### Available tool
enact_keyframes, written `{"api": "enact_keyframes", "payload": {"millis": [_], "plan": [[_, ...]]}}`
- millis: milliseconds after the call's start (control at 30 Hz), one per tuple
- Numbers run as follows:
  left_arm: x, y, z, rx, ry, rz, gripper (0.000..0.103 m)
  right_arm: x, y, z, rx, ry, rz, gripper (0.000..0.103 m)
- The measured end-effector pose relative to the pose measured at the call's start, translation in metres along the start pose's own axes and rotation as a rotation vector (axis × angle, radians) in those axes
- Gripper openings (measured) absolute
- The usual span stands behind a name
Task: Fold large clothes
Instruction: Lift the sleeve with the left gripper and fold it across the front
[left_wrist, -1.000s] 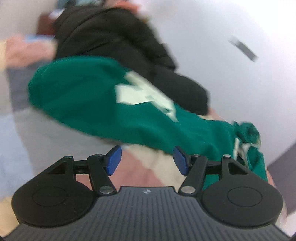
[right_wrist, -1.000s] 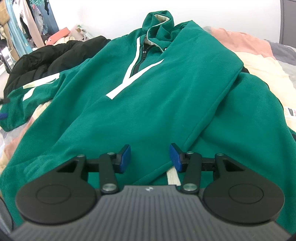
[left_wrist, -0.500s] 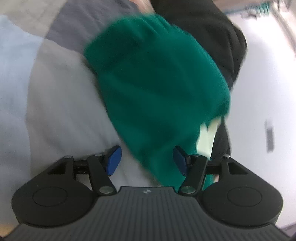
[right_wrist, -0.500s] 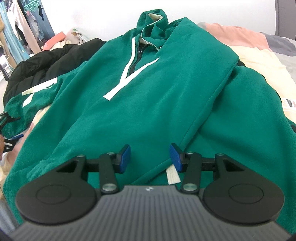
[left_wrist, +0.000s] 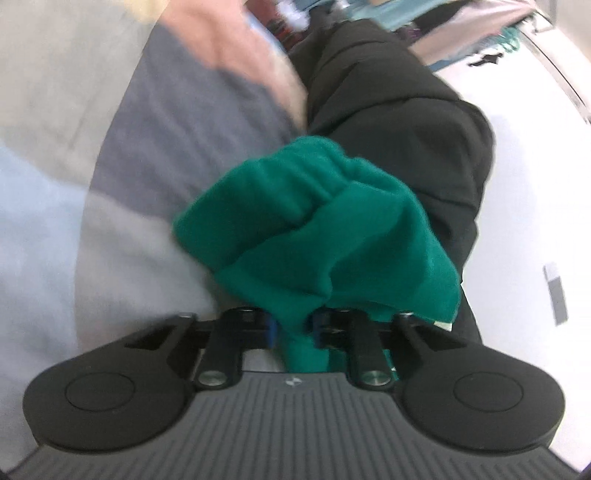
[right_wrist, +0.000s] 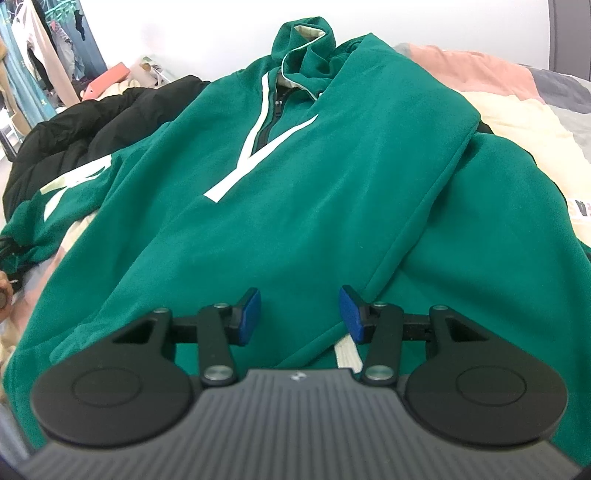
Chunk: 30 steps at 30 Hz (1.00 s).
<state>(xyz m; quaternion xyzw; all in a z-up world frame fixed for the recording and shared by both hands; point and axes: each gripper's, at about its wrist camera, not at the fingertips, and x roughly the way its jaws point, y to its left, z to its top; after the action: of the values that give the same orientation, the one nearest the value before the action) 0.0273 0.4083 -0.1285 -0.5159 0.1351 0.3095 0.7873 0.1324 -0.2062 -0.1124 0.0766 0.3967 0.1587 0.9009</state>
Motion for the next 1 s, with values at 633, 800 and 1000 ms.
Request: {"api": "enact_keyframes", "payload": {"millis": [633,800,1000], "plan": [[-0.171,-0.181,-0.096,0.843,-0.464,-0.24,0.009,-0.032,0.004,0.011,0.006,-0.11,-0.003,0.05],[-0.224,-0.242,-0.141,0.922,-0.488,-0.379,0.008,-0.052,-0.011,0.015,0.091,-0.16,0.02,0.05],[-0.277,-0.311,-0.233,1.059,-0.457,-0.574,0.008,-0.077,-0.028,0.018,0.159,-0.239,0.022,0.05]]}}
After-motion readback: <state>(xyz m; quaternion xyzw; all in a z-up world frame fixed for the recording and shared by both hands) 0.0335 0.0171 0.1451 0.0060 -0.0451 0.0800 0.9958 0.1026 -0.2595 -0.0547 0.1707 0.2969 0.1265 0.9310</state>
